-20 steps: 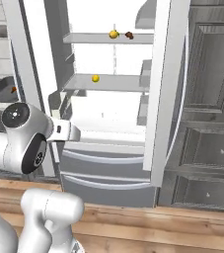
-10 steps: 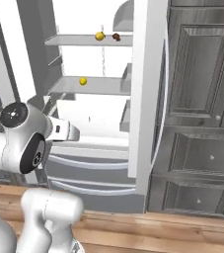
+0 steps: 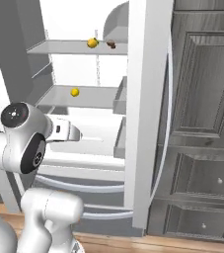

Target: Place one lemon and one chicken drumstick in each tupperware on the nearby counter, to pack two identical lunches.

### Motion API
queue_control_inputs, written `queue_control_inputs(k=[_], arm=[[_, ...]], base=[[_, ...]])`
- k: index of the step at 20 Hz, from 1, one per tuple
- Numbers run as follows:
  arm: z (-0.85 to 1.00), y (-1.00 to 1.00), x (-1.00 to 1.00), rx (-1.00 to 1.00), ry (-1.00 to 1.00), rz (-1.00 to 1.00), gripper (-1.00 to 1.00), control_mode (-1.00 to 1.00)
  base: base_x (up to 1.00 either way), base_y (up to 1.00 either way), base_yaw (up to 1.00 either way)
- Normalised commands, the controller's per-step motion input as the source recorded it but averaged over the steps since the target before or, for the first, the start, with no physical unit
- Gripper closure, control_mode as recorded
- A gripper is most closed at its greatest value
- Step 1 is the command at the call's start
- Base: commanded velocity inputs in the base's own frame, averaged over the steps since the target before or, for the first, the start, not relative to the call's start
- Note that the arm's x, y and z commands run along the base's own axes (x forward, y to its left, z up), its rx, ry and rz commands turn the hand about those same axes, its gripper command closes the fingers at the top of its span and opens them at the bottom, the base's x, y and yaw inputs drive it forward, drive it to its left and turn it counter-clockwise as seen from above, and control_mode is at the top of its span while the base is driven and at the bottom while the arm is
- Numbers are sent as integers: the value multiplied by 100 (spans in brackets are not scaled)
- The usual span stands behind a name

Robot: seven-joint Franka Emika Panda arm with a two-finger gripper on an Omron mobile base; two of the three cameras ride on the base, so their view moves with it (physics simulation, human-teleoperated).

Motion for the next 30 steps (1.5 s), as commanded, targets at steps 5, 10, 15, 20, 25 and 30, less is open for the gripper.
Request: queue_control_inputs(k=[5, 10, 15, 20, 25, 30], arm=[[0, 0, 0, 0, 0, 0, -100, 100], [0, 0, 0, 0, 0, 0, -100, 100], [0, 0, 0, 0, 0, 0, -100, 100], [0, 0, 0, 0, 0, 0, -100, 100], [0, 0, 0, 0, 0, 0, -100, 100], [-3, 4, 8, 0, 1, 0, -100, -100]], base=[[59, 0, 0], [45, 0, 0], [50, 0, 0], [63, 4, 0], [65, 14, 0], [38, 17, 0]])
